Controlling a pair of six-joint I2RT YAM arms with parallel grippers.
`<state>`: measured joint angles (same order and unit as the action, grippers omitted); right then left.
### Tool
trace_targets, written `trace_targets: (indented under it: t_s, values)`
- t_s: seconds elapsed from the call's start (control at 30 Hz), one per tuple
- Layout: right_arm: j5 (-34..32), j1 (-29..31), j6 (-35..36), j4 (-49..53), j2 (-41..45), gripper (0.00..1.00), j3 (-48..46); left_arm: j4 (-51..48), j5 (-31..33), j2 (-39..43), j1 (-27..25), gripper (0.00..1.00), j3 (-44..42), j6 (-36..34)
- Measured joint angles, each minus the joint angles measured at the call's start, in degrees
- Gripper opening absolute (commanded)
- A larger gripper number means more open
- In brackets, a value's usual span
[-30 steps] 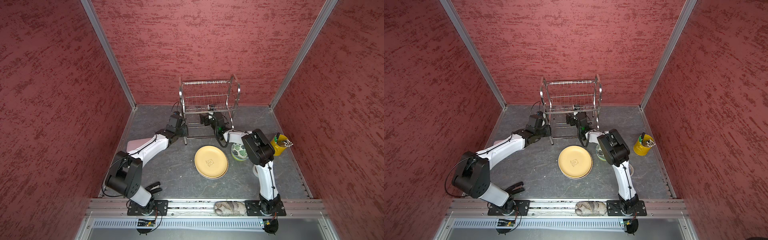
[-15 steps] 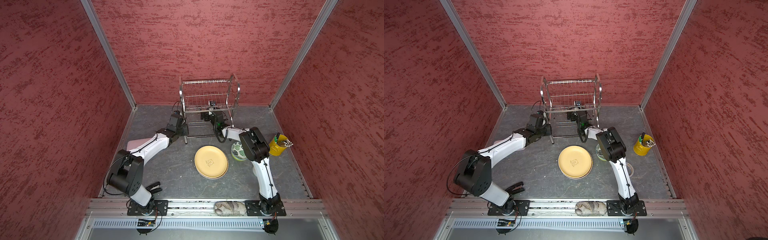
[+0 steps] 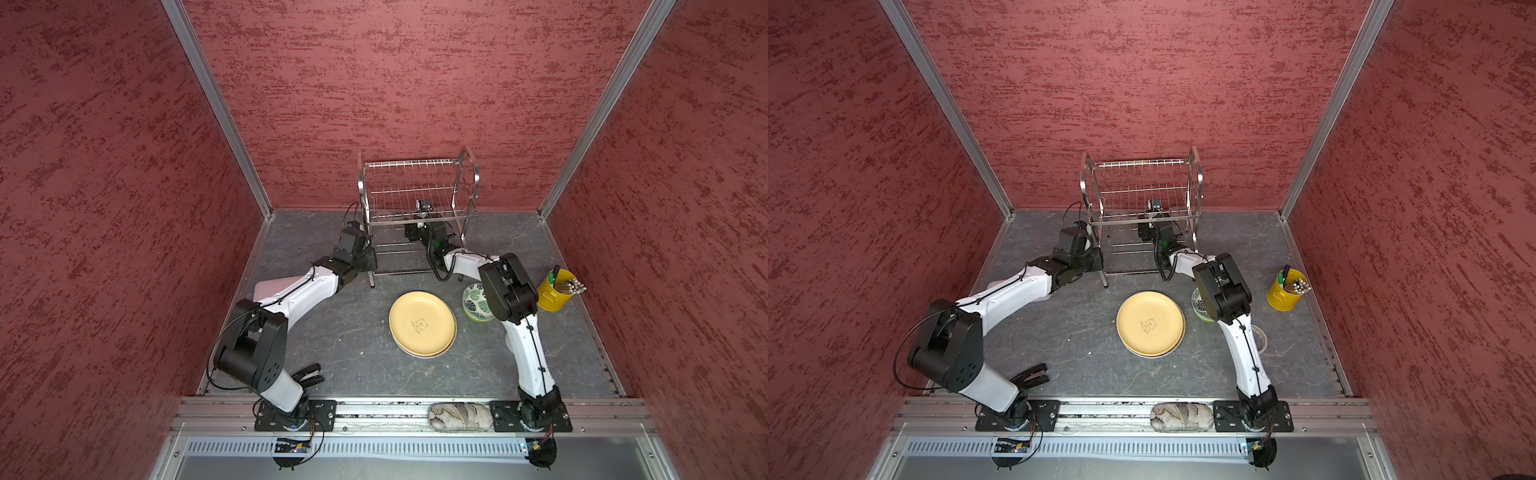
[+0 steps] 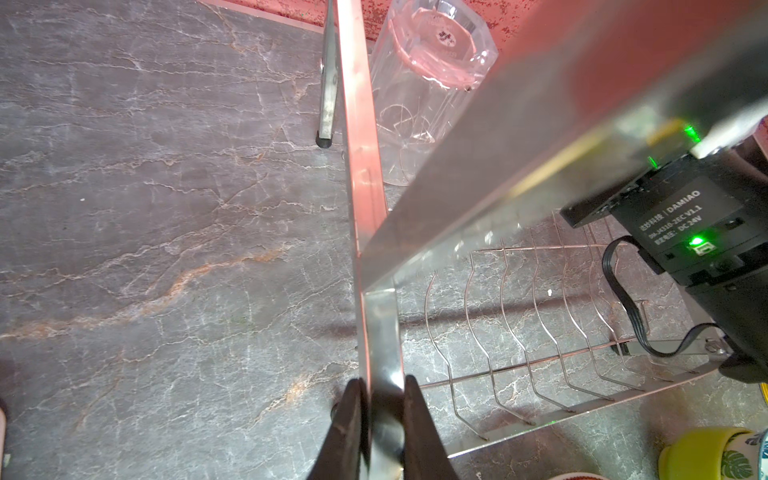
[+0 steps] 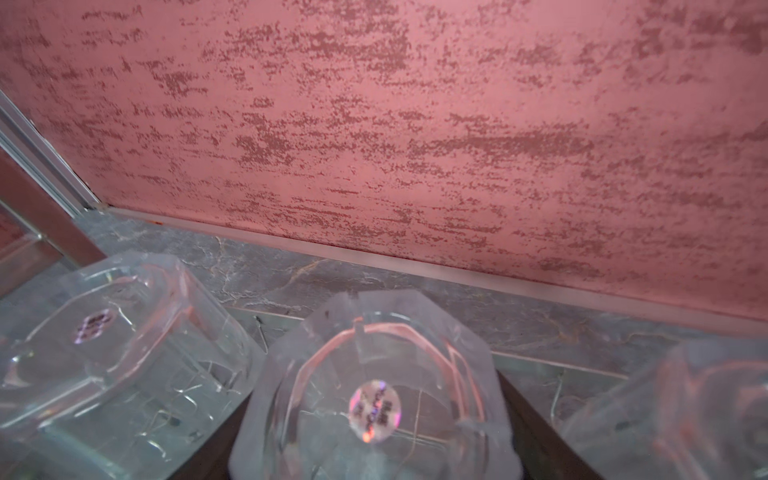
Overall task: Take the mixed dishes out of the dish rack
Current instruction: 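Position the right gripper over the clear upturned cups in the rack, then close the right gripper on a clear cup and lift it from the rack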
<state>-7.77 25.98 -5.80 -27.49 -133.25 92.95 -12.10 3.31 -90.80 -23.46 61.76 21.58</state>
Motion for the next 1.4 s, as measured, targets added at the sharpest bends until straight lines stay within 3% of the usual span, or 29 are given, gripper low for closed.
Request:
trace_targets:
  t_s: [0.37,0.63,0.93,1.4]
  values:
    - [3.1,0.0,-2.1,-1.6,0.3,0.57,-1.2,0.1,0.0,0.0,0.0,0.13,0.0,0.0]
    - [7.9,0.0,-7.6,-2.3,5.6,0.53,-8.4,0.1,-0.3,0.0,0.0,0.15,0.0,0.0]
    - [13.9,0.2,-15.1,-3.2,13.6,0.51,-18.4,-0.1,-1.4,0.4,-0.1,0.47,-0.4,2.3]
    - [23.5,1.0,-29.8,-10.0,24.7,0.51,-31.3,-0.3,-1.5,9.5,-2.8,0.62,-2.9,3.9]
